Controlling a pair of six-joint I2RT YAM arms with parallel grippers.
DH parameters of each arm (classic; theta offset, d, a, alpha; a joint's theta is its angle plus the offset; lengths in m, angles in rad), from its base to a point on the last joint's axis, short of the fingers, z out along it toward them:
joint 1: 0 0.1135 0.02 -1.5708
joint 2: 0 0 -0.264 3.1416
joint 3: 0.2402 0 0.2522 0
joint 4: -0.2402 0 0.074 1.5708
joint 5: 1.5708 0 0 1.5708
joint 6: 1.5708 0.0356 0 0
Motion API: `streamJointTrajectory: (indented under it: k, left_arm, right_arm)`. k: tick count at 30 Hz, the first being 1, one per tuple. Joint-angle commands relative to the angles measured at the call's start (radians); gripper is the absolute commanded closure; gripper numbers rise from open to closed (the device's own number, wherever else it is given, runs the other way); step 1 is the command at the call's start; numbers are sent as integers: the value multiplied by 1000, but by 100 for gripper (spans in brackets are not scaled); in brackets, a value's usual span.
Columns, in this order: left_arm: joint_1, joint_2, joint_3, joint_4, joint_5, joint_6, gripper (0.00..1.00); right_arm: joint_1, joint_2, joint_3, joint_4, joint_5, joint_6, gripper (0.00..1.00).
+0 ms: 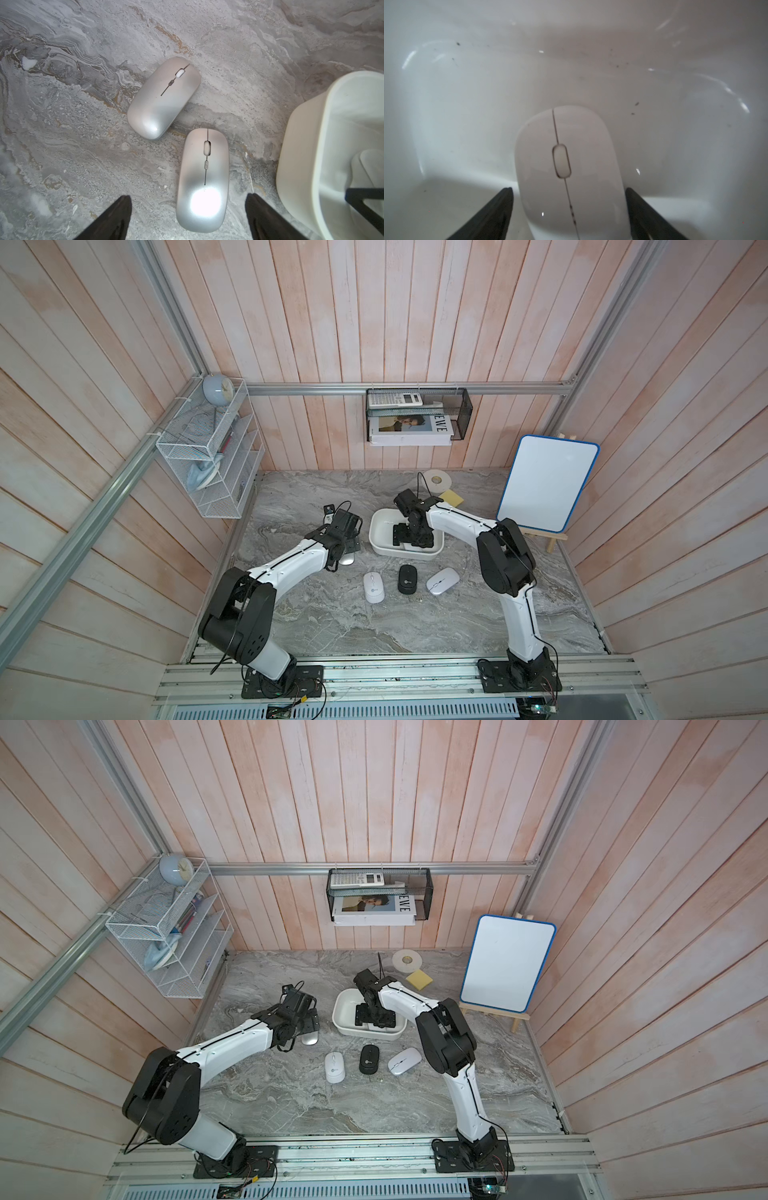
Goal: Take out the mouse from the storage box
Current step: Pick up the mouse from the storage box.
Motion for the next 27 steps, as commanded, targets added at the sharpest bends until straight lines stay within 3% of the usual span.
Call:
streamJointTrajectory:
  k: [1,6,13,27]
  left_arm:
    - [-3,-18,3,-21,-14,9,9]
    - [-3,-23,0,-25,-19,9,8]
    - [-6,-24,3,-20,-12,6,8]
    - [-23,-29,-3,-26,-23,7,8]
  right_arm:
    - [8,5,75,-42,-2,-27,13]
    - [8,-46,62,-79,77,-68,13]
    - [15,-89,-58,-37,50,-95,10]
    - [41,39,5,-81,107,-113,13]
